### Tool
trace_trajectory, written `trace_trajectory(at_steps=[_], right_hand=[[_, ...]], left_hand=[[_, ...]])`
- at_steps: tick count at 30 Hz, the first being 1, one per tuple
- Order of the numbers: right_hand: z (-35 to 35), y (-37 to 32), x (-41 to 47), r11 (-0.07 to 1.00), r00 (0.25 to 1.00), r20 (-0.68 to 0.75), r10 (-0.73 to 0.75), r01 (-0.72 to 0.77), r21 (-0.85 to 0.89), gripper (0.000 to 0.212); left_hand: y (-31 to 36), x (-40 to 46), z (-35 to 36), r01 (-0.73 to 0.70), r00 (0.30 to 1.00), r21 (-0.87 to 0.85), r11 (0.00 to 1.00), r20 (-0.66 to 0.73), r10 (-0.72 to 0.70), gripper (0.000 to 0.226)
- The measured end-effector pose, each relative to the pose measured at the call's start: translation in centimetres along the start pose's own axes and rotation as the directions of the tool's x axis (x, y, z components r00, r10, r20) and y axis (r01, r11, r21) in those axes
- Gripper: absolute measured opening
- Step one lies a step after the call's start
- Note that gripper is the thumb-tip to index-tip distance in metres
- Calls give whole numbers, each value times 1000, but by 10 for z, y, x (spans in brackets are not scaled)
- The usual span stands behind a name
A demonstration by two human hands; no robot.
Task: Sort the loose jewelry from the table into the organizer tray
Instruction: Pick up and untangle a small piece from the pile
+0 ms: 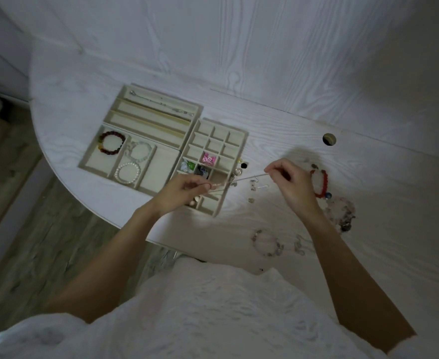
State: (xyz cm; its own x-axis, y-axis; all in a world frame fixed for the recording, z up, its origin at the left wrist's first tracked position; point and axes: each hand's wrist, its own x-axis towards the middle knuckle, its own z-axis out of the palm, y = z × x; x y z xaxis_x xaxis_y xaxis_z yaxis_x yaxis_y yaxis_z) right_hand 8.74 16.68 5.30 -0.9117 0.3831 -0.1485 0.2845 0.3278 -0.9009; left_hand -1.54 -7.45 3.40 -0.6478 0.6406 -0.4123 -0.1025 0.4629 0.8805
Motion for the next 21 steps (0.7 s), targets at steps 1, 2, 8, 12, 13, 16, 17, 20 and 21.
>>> trace_trajectory(at_steps=[1, 2, 8, 12, 13, 16, 17, 20, 21], right_hand=[[2, 0, 0, 997, 1000, 4, -30, 30, -65, 14], [4, 0, 1, 992, 999, 5, -47, 48, -117, 11], [-2, 10, 4, 956, 999, -32, 9, -18, -292, 11], [-18, 16, -8, 973, 989, -139, 50, -80, -218, 14], [-21, 16, -9, 983, 981, -179, 77, -105, -149, 13], [-33, 23, -19, 987, 939, -306, 159, -140, 83, 17], [-38, 25, -23, 975, 918, -343, 199, -150, 164, 19], [-49, 28, -31, 885, 837, -402, 371, -188, 426, 20], [-54, 28, -35, 834, 820, -388, 420, -181, 522, 20]], left_hand=[[-5, -1, -2, 17, 1000, -24, 1000, -16, -17, 15], [-9, -4, -5, 23, 999, -55, 998, -34, -25, 14], [-9, -9, 10, 36, 996, -205, 978, -73, -52, 18], [0, -7, 42, 63, 998, -251, 966, 9, -62, 12], [5, -6, 49, 63, 998, -254, 965, 22, -60, 12], [23, -5, 71, 35, 997, -269, 962, 80, -14, 9], [29, -5, 77, 25, 995, -283, 959, 96, 3, 7], [40, -3, 86, 10, 994, -309, 951, 103, 23, 19], [42, -2, 90, 9, 995, -306, 952, 98, 22, 23]])
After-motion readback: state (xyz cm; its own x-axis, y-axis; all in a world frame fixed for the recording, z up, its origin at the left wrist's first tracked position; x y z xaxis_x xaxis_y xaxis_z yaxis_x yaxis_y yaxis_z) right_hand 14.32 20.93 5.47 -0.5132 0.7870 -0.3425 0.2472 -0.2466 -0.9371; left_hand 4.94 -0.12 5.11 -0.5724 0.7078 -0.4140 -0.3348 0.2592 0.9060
